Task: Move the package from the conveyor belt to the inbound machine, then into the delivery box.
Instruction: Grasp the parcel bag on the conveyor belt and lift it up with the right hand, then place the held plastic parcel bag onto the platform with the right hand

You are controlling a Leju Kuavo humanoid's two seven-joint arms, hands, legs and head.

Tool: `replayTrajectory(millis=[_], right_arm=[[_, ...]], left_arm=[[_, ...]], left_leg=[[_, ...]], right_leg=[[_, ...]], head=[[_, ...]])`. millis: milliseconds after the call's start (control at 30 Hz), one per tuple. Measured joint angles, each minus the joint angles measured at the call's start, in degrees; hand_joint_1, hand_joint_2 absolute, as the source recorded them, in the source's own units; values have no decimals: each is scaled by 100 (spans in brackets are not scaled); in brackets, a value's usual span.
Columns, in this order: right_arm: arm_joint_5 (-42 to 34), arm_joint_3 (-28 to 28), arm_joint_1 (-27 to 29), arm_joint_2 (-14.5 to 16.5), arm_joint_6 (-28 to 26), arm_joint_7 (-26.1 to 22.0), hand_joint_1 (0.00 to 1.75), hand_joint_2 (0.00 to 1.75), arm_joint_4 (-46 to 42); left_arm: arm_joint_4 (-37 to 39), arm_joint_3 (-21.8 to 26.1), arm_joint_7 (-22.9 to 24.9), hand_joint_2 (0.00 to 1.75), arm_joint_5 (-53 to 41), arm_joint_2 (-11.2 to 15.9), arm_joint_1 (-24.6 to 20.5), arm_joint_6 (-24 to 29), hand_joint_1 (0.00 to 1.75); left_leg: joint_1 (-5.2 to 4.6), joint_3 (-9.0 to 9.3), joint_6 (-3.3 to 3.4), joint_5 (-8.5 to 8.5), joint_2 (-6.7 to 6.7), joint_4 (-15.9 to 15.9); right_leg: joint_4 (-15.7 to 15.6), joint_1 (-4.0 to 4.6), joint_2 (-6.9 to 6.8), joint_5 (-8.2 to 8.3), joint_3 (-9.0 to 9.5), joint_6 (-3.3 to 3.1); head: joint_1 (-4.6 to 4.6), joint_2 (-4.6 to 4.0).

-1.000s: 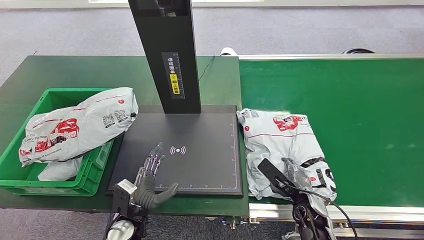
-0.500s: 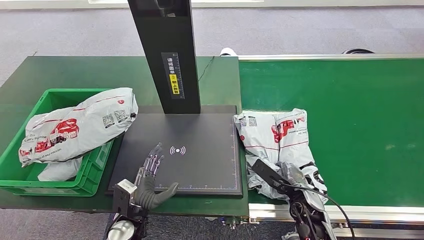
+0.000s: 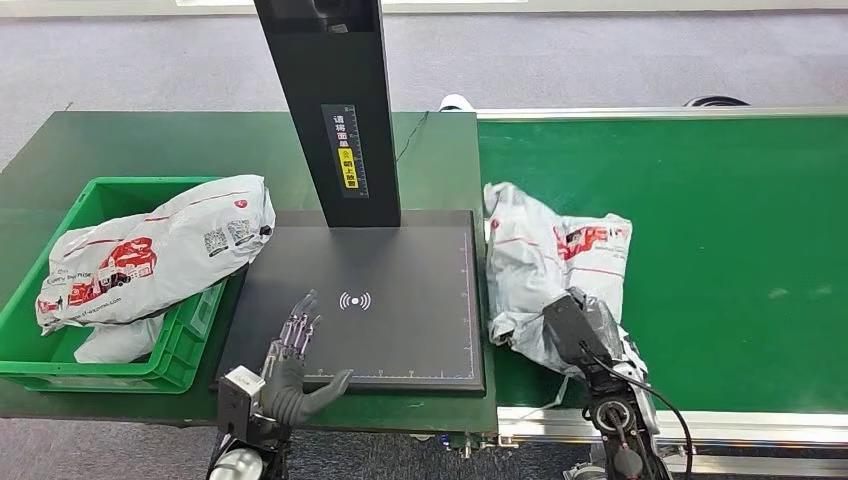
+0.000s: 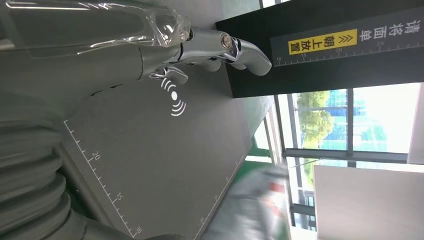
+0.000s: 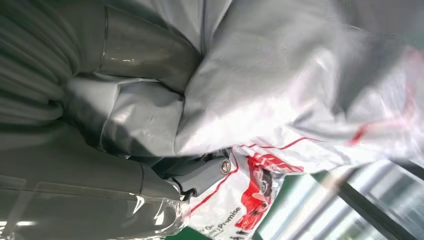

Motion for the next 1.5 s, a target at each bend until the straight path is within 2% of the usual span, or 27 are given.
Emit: replayTrajectory(millis=[200,500,667,767,933,1067,1267,1433,1500], right_arm=[[-648,-169,179,136,-256,-524,170,175,-592],[-1799,-471,472,329,-906,-1483,173,175,-1488],[-2090,-527,573,381,-997,-1786,170,175,-1847],[-2142,-526,627,407,-1041,-1924,173,175,-2024],[-2090,-383,687,432,-1005,-2115,165,175,-2231],[-1820,-113,693,430,-968,-2223,166,175,-2274],[-1495,317,682,429,-998,-2346,148,175,-2303],[-1132,683,631,417,-1123,-2356,151,175,-2294],[-1036,819,603,397,-1138,-2355,145,175,-2280]], left_arm=[[-4,15,-14,175,6,4,7,-15,0],[-6,31,-80,175,98,15,9,-38,0],[-20,29,-108,175,183,16,7,-37,0],[-52,29,-113,175,208,16,5,26,0],[-114,28,-191,175,275,17,-1,133,0],[-187,27,-290,175,332,17,-2,235,0],[-347,28,-418,175,343,17,10,552,0],[-451,29,-531,175,343,13,17,861,0],[-471,29,-566,175,351,13,17,981,0]], left_leg=[[0,-2,0,0,-2,0],[0,-1,0,0,-1,0],[0,-1,0,0,-1,0],[0,-1,0,0,-1,0],[0,-1,0,0,-1,0],[0,-1,0,0,-1,0],[0,-2,0,0,-1,-1],[0,-2,0,0,-1,-1],[0,-2,0,0,-1,-1]], right_leg=[[0,-1,-2,0,0,0],[0,-1,-2,0,-1,0],[0,-1,-1,0,-1,0],[0,-1,-1,0,0,0],[0,0,-1,0,0,0],[0,0,-1,0,0,0],[0,0,-1,0,1,0],[0,0,-1,0,1,0],[0,0,-2,0,1,0]], head=[[1,0],[-1,0],[0,0],[0,0],[-1,0],[-1,0],[0,0],[0,0],[0,0]])
